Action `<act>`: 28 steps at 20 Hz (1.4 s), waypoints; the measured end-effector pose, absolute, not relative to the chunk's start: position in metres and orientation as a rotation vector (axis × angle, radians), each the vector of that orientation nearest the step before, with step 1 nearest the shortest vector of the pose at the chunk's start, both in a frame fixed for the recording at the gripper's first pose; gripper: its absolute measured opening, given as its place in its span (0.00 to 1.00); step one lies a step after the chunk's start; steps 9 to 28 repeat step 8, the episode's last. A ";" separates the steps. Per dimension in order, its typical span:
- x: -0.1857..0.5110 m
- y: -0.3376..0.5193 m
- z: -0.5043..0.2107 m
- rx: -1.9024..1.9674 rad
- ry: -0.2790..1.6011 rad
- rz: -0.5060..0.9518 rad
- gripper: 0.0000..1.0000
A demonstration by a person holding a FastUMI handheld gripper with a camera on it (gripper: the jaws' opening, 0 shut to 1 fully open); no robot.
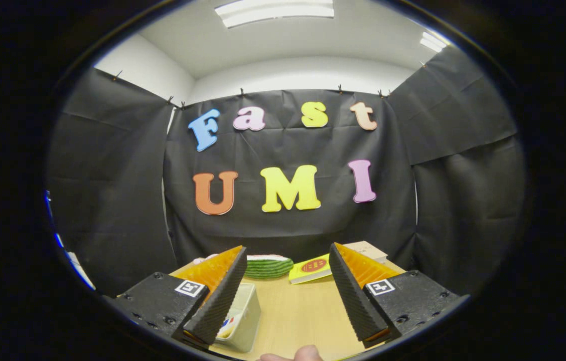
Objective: Open the storage box then place both shoes into the box .Put the left shoe in first, then the right shoe, with the right side of both shoes facing outward in a uniform manner.
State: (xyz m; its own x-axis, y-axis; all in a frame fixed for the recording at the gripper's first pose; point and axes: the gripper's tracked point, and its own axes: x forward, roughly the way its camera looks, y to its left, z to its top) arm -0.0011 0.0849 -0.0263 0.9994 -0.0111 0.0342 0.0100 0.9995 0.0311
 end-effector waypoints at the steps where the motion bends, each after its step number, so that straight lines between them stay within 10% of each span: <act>1: -0.001 0.084 -0.024 0.030 -0.039 -0.015 1.00; 28: -0.004 0.086 -0.020 0.044 -0.046 -0.013 1.00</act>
